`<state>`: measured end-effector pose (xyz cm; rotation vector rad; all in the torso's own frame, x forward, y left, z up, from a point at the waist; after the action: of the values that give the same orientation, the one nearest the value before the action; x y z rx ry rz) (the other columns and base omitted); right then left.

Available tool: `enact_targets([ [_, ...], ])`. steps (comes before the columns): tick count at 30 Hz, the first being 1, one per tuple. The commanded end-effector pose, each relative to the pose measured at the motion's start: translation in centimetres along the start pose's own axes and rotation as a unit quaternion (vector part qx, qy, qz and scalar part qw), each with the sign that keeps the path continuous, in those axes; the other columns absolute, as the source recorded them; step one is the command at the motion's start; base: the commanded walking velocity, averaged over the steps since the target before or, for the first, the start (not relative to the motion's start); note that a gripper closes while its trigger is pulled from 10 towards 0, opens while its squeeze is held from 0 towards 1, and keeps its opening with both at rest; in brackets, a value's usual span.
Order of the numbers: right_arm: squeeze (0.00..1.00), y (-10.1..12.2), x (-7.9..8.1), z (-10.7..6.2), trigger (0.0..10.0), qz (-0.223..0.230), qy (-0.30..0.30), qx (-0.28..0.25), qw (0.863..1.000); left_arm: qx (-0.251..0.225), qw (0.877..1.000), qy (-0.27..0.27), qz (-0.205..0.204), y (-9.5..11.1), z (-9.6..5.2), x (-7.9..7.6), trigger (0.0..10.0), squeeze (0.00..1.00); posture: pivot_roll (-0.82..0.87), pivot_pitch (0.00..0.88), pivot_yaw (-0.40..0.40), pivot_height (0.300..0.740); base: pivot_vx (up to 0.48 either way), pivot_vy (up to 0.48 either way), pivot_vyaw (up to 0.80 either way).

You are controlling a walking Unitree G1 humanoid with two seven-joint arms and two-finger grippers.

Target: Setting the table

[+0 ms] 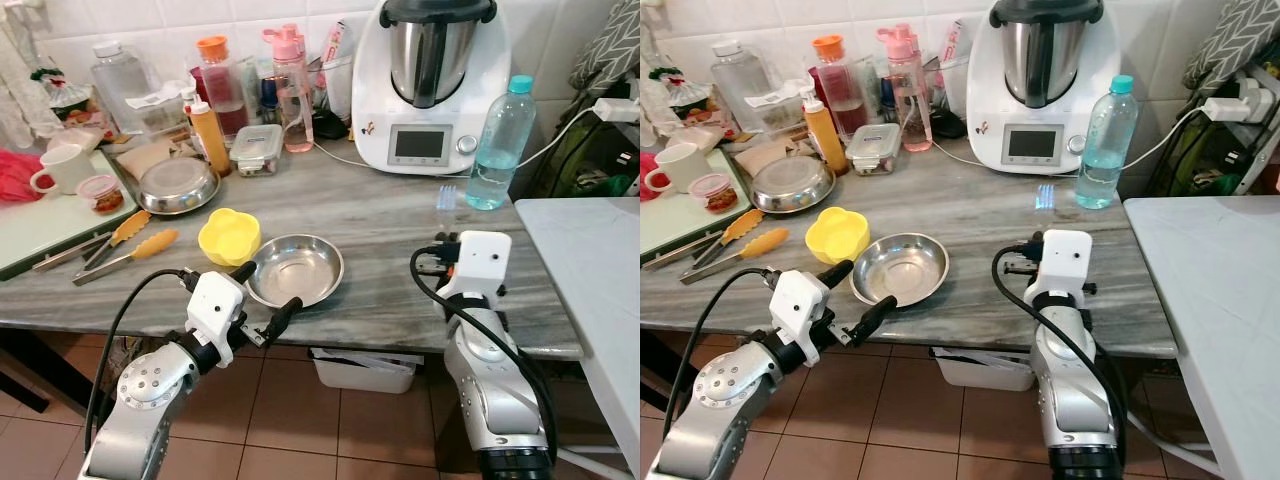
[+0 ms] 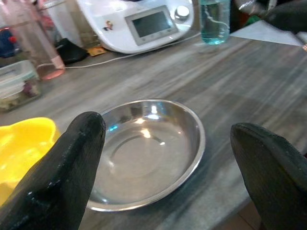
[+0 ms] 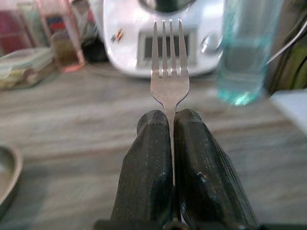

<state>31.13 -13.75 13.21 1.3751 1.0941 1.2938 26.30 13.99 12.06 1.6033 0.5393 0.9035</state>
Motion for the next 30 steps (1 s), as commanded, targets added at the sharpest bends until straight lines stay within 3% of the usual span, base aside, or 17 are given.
enact_targets([
  [1, 0.0, 0.2, 1.0, -0.1, 10.0, 0.027, 0.018, 0.015, 0.999, 0.003, 1.0, -0.012, 0.004, 0.3, -0.3, -0.1, 10.0, 0.0, -0.05, 0.026, 0.09, 0.74, 0.0, 0.0, 0.0],
  [8, 0.0, -1.5, 2.4, -0.8, 10.0, 0.068, 0.051, 0.079, 0.993, 0.004, 0.999, -0.035, 0.0, 0.3, -0.6, -0.9, 10.0, 0.0, -0.04, 0.036, 0.083, 0.74, 0.0, 0.0, 0.0],
  [16, 0.0, -3.0, 2.4, -1.1, 10.0, 0.061, 0.055, 0.138, 0.987, 0.002, 0.998, -0.055, -0.015, 0.4, -0.5, -1.4, 10.0, 0.0, -0.05, 0.043, 0.084, 0.74, 0.0, 0.0, 0.0],
  [30, 0.0, -3.6, 2.6, 0.4, 10.0, 0.06, 0.044, 0.159, 0.984, 0.023, 0.994, -0.101, -0.037, 0.3, -0.5, -2.5, 10.0, 0.0, -0.04, 0.043, 0.081, 0.74, 0.0, 0.0, 0.0],
])
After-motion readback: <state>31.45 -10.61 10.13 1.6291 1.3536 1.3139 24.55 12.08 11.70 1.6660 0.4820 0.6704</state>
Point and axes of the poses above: a point about 5 cm out from each wrist's last joint towards the gripper, its own z axis pointing out of the wrist towards the gripper, its own y axis along the axis of the wrist's last joint, x = y × z, the point moved 1 cm from there along z, pointing out of the wrist towards the gripper, and after that the axes turned 7 degrees about z, right-handed, at the moved point
